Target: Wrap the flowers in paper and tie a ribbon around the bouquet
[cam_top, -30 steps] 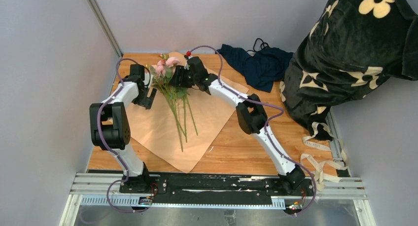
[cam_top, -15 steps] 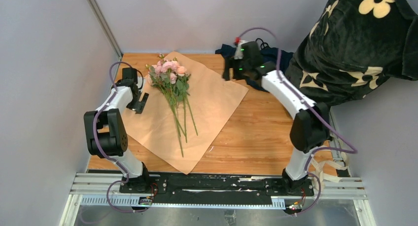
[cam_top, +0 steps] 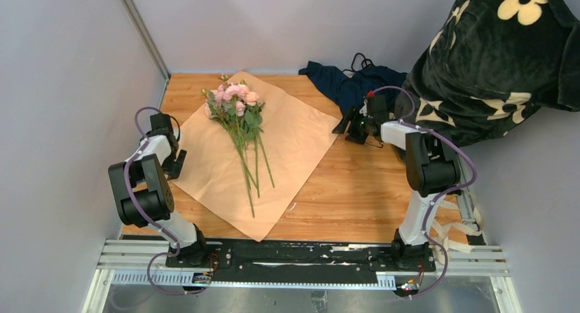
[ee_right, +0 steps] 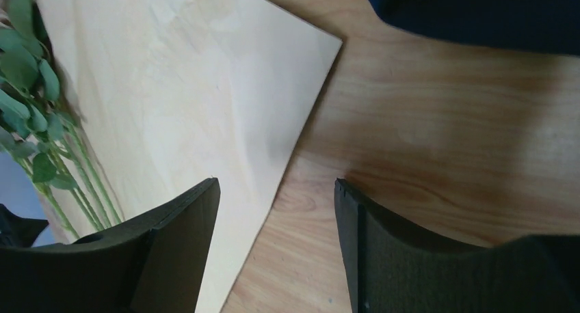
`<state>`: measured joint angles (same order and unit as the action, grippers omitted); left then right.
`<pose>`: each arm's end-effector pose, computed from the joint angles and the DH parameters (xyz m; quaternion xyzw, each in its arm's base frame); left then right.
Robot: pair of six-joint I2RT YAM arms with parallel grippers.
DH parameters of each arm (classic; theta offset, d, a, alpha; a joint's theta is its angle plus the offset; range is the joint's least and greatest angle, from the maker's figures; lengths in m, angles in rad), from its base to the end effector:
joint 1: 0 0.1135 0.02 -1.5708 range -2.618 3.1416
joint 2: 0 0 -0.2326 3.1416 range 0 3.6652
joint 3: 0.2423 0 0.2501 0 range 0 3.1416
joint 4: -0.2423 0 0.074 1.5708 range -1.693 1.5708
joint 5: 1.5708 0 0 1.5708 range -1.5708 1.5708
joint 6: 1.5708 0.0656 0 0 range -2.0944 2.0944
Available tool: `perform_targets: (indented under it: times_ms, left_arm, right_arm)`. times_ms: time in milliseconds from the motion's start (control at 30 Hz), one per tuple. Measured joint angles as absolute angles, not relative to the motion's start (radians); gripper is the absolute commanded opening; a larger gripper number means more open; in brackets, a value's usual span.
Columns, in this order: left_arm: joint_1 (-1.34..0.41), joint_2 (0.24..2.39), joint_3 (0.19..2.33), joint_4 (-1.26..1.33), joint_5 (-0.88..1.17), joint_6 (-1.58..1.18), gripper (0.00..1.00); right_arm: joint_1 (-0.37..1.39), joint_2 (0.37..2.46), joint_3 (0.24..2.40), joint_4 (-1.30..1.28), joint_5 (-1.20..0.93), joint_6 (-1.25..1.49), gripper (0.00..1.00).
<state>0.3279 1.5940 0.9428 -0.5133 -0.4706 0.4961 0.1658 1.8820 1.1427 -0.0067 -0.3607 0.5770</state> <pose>0.2813 0.1271 0.1249 0.0331 0.9530 0.2878 0.0883 0.4010 0.0906 0.1238 0.1136 0.8970 0.2962 0.3078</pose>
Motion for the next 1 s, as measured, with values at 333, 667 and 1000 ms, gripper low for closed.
perform_targets:
  times_ms: [333,667,1000]
  left_arm:
    - [0.332,1.622,0.918,-0.467,-0.467,0.488,1.0]
    - [0.332,1.643,0.92,-0.46,-0.442,0.461,1.0]
    - [0.332,1.643,0.931,-0.466,-0.406,0.448,1.0]
  right_arm:
    - [0.166,1.973,1.108,0.316,-0.445,0.763,0.69]
    - [0.166,2.055,1.104,0.501,-0.509,0.873,0.52]
    - [0.209,2.094,1.166,0.533,-0.56,0.91,0.01]
